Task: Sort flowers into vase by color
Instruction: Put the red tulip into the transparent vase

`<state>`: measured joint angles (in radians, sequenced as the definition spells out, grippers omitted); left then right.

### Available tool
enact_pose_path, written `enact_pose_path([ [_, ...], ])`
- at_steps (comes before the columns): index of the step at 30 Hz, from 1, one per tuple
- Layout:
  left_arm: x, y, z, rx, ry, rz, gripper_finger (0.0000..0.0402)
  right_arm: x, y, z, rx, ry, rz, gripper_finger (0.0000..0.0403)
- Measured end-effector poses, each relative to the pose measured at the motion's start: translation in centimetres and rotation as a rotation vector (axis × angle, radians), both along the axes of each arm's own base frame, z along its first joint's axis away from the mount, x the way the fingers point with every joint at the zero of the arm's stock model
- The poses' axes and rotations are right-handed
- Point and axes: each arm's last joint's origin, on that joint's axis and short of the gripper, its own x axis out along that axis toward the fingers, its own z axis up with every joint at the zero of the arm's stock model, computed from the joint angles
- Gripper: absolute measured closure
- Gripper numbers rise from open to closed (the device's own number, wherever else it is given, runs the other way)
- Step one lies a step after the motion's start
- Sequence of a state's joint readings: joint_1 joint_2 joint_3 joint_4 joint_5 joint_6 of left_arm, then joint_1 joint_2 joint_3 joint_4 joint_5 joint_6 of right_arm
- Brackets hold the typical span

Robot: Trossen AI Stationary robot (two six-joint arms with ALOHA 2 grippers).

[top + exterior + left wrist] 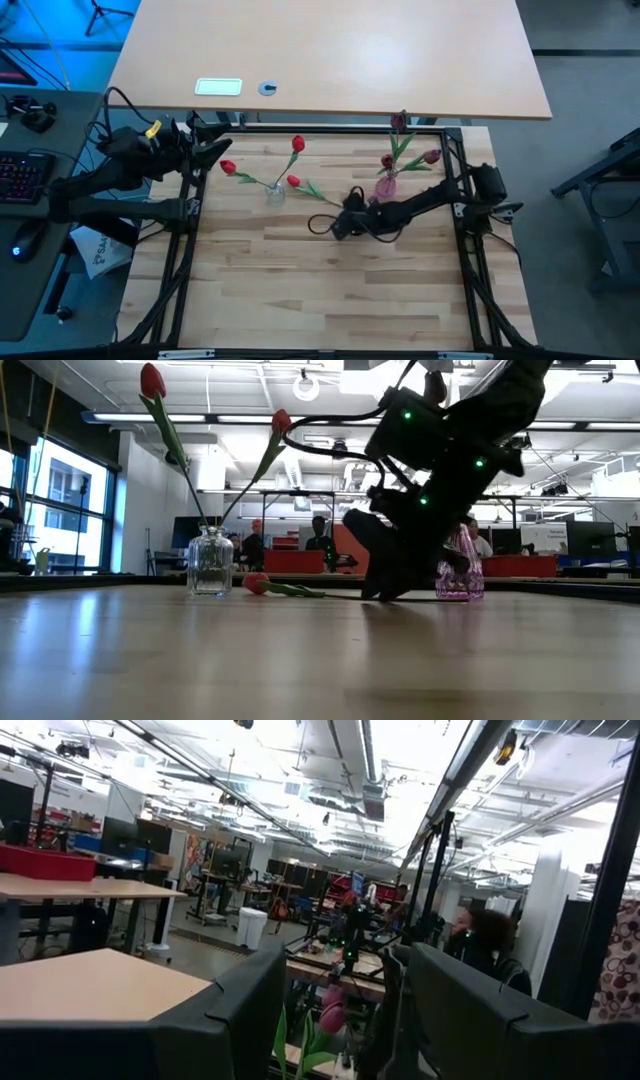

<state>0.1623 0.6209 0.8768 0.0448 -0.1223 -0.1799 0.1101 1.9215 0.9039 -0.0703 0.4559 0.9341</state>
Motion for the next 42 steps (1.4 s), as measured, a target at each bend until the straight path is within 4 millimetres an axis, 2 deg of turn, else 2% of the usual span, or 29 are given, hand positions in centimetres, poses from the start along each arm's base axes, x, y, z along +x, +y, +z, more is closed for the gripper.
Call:
enact_pose_path([
  [4,0.0,0.0,0.0,0.001,0.003,-0.006,0.0199,0.2,-0.4,0.0,0.047,0.002,0.055,0.0288],
  [10,0.0,0.0,0.0,0.000,0.003,-0.009,0.0199,0.4,-0.4,0.1,0.077,-0.022,0.082,0.0388],
  [17,0.0,0.0,0.0,0.001,0.004,-0.013,0.0199,0.6,0.9,1.6,0.083,-0.093,0.144,0.0400],
  [21,0.0,0.0,0.0,0.002,0.004,-0.014,0.0199,-0.2,1.4,3.4,0.074,-0.090,0.157,0.0373],
  [25,0.0,0.0,0.0,0.002,0.004,-0.014,0.0199,-1.0,1.1,4.4,0.017,-0.062,0.175,0.0322],
  [28,0.0,0.0,0.0,0.002,0.004,-0.014,0.0199,-1.8,1.5,4.2,0.029,-0.049,0.199,0.0276],
  [33,0.0,0.0,0.0,0.002,0.004,-0.015,0.0199,-3.7,2.2,2.3,0.029,-0.014,0.183,0.0214],
  [36,0.0,0.0,0.0,0.003,0.004,-0.015,0.0199,-4.9,2.7,1.9,0.053,-0.098,0.141,0.0198],
  [42,0.0,0.0,0.0,0.003,0.004,-0.014,0.0199,-7.2,2.9,1.6,0.029,-0.224,0.095,0.0194],
])
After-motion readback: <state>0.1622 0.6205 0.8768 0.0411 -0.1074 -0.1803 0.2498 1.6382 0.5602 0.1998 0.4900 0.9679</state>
